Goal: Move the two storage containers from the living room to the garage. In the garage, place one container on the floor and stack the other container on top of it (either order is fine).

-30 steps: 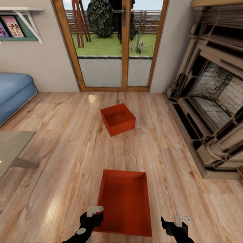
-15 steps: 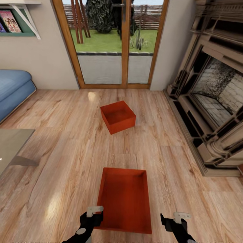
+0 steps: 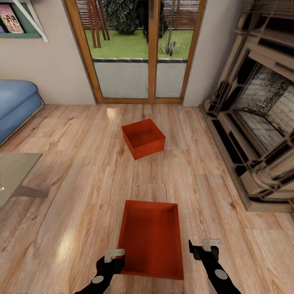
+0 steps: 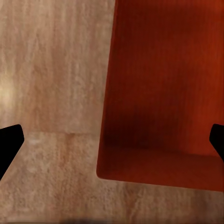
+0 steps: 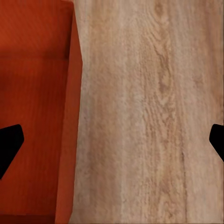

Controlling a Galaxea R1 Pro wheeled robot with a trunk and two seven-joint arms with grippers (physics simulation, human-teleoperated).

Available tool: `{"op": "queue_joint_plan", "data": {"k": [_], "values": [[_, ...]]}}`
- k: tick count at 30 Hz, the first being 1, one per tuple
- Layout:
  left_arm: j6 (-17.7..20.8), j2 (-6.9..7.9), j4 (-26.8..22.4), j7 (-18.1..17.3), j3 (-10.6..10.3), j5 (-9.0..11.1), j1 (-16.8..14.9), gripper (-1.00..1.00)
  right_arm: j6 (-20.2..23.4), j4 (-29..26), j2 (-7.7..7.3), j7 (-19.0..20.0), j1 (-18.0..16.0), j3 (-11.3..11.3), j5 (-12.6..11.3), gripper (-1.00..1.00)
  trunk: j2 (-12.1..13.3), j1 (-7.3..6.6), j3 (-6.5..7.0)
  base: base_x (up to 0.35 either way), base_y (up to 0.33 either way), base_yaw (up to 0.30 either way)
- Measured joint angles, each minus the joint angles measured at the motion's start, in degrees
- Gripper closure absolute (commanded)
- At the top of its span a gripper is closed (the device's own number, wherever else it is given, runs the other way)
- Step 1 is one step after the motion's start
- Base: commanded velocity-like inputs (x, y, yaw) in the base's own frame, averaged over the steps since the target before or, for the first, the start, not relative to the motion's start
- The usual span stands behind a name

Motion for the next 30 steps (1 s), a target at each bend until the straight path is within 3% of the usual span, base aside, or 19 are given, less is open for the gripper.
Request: {"op": "queue_joint_plan", "data": {"k": [15,21,30], "values": [[0.0,0.15,-0.55,0.0,-0.26,0.02,0.0,-1.0,-0.3,3.12,0.13,-0.5,-0.25,0.15,-0.57,-1.0,0.0,0.0,-0.24,0.0,0.0,0.009],[0.07,0.05,-4.19,-0.16,-0.39,-0.11,-0.01,-1.0,-0.3,3.44,0.13,-0.45,-0.25,0.17,-0.58,-1.0,0.0,0.0,-0.24,0.0,0.0,0.0],[0.13,0.5,-5.28,-0.18,-0.45,-0.39,0.0,-1.0,-0.3,3.52,0.13,-0.42,-0.25,0.19,-0.65,-1.0,0.0,0.0,-0.24,0.0,0.0,0.0]]}}
